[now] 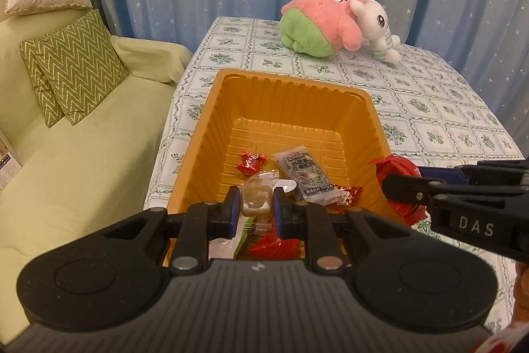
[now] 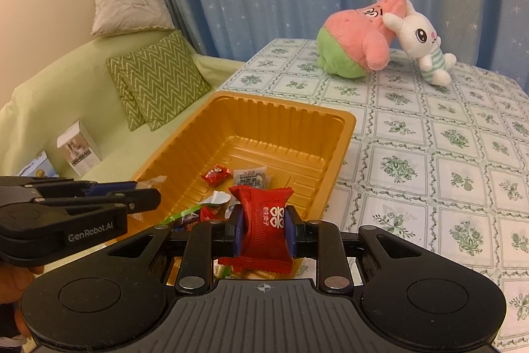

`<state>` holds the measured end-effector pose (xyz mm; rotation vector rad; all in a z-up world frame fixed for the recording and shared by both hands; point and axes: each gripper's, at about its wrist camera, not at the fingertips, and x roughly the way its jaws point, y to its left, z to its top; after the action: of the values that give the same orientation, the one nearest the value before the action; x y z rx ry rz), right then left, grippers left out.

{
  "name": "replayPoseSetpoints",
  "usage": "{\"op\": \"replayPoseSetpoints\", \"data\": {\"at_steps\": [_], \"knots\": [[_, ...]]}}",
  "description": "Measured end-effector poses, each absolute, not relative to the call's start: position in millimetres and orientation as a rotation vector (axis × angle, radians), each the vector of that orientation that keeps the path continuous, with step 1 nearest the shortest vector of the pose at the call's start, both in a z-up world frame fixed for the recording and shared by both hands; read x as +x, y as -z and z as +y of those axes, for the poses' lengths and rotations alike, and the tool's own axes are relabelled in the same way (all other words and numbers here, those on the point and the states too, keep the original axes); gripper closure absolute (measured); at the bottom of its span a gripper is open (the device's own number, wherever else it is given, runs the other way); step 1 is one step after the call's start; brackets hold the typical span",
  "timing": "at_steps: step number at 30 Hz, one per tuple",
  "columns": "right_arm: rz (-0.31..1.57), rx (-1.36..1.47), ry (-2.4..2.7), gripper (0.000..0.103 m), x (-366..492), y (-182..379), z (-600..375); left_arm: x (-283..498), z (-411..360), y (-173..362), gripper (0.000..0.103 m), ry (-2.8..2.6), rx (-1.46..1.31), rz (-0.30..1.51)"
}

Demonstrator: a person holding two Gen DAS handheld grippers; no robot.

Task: Organize snacks
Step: 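Carry the brown candy in the left tool and red packet in the right tool over the orange tray, then open both tools to drop the brown candy and red packet into the tray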

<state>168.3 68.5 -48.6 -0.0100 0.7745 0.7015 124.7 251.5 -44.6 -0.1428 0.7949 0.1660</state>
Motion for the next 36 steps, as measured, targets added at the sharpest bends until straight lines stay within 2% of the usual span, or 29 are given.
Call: {"op": "replayPoseSetpoints", "data": {"at_steps": [4,12,21,24,26,28,29,30,36], "knots": [[0.779,-0.001,-0.698,0.077,171.3,49.7,68.5,125.1,254.8,47.4,0.075,-0.162,-0.135,0.782],[0.8,0.019,-0.692,0.077,170.6,53.6,64.2,107.3,258.6,46.7,0.074,-0.195,-0.129,0.771],[0.805,0.062,-0.708,0.077,171.8,48.8,68.3,91.8,259.2,41.8,0.069,-0.211,-0.15,0.755],[0.807,0.091,-0.727,0.077,175.1,48.7,70.5,87.0,260.6,41.4,0.061,-0.225,-0.159,0.751],[0.817,0.099,-0.741,0.077,178.6,51.0,72.8,84.0,261.1,42.0,0.049,-0.235,-0.163,0.752],[0.821,0.113,-0.737,0.062,180.4,53.4,70.8,81.1,260.9,42.9,0.042,-0.248,-0.16,0.758],[0.816,0.127,-0.729,0.044,180.5,54.4,67.6,79.5,260.6,43.4,0.039,-0.253,-0.158,0.76],[0.811,0.142,-0.723,0.038,180.5,55.0,63.7,77.7,261.1,43.8,0.038,-0.256,-0.159,0.761],[0.843,0.165,-0.685,0.038,177.1,59.7,40.8,66.6,256.9,46.7,0.031,-0.271,-0.18,0.765]]}}
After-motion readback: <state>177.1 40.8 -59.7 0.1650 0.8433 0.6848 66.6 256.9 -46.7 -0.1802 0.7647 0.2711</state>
